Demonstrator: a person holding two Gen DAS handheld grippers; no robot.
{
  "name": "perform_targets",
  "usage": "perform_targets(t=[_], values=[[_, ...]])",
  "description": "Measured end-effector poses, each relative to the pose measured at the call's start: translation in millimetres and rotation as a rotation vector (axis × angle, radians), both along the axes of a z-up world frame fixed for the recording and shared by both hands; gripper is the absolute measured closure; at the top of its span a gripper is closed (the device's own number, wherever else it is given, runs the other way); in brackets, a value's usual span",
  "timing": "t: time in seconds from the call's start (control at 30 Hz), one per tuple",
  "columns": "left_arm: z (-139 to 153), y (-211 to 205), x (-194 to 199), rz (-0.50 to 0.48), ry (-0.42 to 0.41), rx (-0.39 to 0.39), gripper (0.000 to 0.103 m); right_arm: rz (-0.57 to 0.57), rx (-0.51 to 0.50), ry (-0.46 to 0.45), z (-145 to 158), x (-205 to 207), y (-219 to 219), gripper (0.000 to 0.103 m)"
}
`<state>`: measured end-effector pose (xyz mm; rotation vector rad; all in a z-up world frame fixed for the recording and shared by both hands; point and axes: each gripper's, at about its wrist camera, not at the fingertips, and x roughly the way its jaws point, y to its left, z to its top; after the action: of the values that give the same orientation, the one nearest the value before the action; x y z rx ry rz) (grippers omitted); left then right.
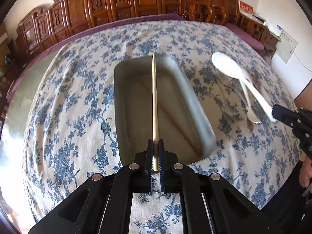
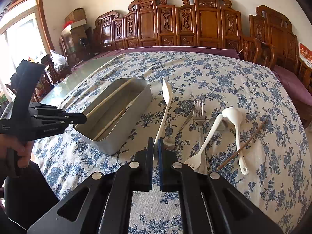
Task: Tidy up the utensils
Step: 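Lower the chopstick into the tray and open the left tool while the right tool carries the spoon, then lower the white plastic spoon into the grey tray and open the right tool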
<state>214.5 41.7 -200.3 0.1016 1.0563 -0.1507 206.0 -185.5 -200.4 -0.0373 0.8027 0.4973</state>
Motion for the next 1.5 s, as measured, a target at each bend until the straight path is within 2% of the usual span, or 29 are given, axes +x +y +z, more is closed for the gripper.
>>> perform_targets(t=[0.23,0.43,0.7,1.07,1.5], values=[[-6,4,7,0.014,0.007,-0.018,0.099,0.01,-0.004,0.007,-2,2,3,0.097],[-2,6,9,0.032,-0.018,-0.03,0.095,0.011,-0.009,0.004,-1,2,4,0.097],[21,25,-10,0.061,-0.103,-0.072,0.095,0.035,0.021,0.002,11,0,17,0.097],[57,51,-28,0.092,-0.212,-0.089,0.095,0.138,0.037,0.038,19,12,82,0.097],[68,70,-34,0.123,-0.247,-0.085,0.095,0.217,-0.05,0.141,-12,43,157,0.097]])
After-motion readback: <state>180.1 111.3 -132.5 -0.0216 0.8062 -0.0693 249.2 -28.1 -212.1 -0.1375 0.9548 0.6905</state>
